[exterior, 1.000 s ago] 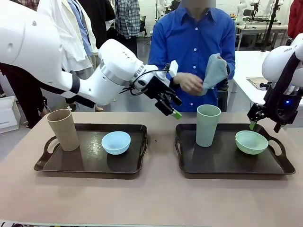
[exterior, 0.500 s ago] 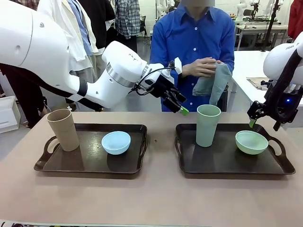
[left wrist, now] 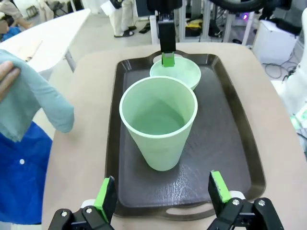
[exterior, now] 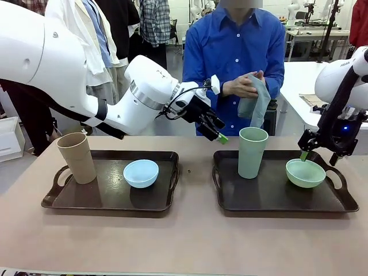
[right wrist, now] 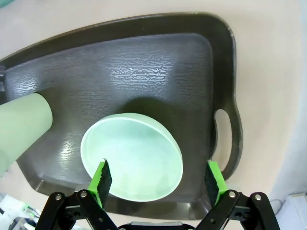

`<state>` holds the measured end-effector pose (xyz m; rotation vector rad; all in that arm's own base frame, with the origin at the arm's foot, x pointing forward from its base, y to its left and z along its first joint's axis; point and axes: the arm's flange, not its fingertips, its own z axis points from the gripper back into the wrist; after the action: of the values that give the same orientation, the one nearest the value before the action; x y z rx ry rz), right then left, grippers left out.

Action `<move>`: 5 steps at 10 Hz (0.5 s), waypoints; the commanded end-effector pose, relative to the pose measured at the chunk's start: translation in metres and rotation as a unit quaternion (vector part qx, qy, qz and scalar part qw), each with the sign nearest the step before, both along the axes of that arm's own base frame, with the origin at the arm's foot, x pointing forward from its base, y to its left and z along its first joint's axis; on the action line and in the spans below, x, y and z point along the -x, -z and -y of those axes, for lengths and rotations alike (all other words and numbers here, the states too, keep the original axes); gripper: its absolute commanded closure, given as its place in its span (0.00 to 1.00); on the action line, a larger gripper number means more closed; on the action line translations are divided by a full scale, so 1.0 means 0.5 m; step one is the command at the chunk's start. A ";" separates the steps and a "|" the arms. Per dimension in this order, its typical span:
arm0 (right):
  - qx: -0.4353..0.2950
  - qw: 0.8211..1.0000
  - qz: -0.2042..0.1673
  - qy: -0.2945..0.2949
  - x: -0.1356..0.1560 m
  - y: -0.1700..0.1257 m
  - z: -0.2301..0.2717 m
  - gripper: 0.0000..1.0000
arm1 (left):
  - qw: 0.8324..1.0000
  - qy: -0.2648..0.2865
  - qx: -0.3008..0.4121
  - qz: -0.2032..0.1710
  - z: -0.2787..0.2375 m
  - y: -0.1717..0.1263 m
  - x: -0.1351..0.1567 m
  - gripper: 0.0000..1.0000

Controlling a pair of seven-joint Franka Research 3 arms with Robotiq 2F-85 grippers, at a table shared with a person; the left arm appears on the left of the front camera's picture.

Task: Set up a tray with a mat and arrange the tableware.
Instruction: Pick up the Picnic Bowl and Reusable plastic cup from the Handle tray in front of the human's position and hold them in the air.

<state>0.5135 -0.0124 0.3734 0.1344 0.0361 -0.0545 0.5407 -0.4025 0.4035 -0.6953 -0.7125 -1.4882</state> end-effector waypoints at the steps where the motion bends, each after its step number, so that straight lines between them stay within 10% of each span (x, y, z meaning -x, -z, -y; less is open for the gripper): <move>1: 0.006 1.000 -0.002 0.020 0.032 0.001 -0.003 0.00 | 1.000 -0.011 0.018 -0.005 -0.006 0.023 0.009 0.00; 5: 0.005 0.999 0.002 0.033 0.064 0.028 0.013 0.00 | 0.999 0.004 0.025 -0.026 0.031 0.083 -0.028 0.00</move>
<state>0.4841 -0.0218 0.3637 0.1338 0.0510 -0.1027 0.5468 -0.4114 0.3663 -0.7460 -0.6848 -1.4469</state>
